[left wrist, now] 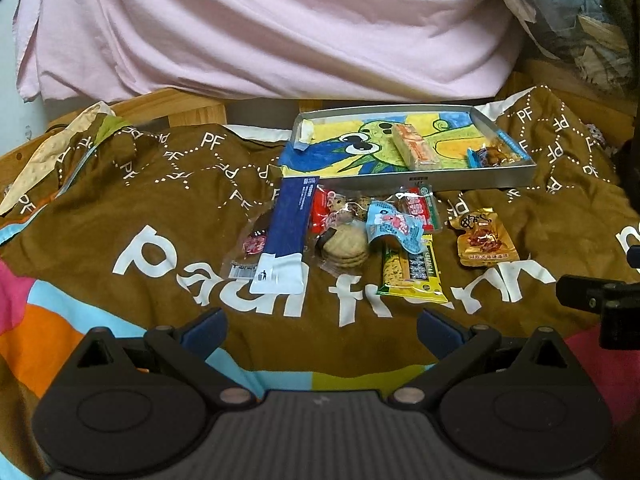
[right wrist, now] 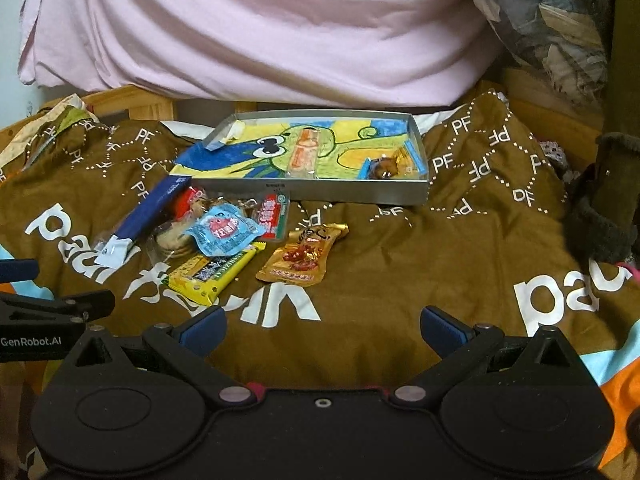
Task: Organize snacks
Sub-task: 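Lift both tools back from the tray toward the snack pile, then grasp the gold jerky bag with the right tool while the left tool grasps the biscuit pack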
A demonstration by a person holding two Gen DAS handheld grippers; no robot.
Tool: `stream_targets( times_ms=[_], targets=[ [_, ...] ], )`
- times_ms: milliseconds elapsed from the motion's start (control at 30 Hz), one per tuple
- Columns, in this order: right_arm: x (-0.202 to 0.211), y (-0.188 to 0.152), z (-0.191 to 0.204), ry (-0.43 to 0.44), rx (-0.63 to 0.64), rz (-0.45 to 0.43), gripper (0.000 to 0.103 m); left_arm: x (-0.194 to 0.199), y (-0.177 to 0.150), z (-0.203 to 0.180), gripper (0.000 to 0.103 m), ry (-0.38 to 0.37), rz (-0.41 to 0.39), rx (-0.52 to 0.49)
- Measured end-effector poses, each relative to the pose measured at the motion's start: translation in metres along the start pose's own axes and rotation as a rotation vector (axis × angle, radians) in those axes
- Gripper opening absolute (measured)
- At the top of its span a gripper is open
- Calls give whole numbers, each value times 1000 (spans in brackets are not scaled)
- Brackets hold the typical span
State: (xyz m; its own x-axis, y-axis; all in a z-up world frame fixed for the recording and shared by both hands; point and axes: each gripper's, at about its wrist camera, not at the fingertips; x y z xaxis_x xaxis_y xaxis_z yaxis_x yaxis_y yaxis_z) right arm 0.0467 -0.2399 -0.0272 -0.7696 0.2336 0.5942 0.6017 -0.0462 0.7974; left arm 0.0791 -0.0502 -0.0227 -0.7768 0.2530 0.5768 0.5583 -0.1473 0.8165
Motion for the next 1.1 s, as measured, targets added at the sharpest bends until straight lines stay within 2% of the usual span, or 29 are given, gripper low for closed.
stream_targets(
  times_ms=[233,400,500,667,833,1000,1100],
  targets=[
    [-11,9,-4,3,-12,18,102,-10,5,0,103,-5,10,-27],
    [-25,20,-5,36,1,38,102,-18,8,-5,103,-31,1,-68],
    [-34,27,-5,77,7,42,102,-23,9,-10,103,-43,0,-97],
    [-58,39,-9,129,43,-1,102,-30,14,-17,103,-61,-8,-135],
    [-88,49,-14,186,33,-6,102,-46,20,-23,103,-101,16,-163],
    [-111,57,-10,242,-3,21,101,-67,24,-27,103,-138,50,-178],
    [-126,59,-4,265,-8,55,95,-78,25,-29,103,-147,68,-186]
  ],
)
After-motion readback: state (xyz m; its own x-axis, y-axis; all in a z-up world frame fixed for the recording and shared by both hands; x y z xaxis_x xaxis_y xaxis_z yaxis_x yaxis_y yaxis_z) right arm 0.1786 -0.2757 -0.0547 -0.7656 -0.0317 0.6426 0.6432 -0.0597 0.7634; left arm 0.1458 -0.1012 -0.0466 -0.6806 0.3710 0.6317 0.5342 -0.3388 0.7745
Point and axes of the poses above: each gripper's, at about its wrist camera, not at the fingertips, and x roughly against the way its jaws point, z to its left, y to its top, and after that the axes turned 11 degrees about -y, right-handed
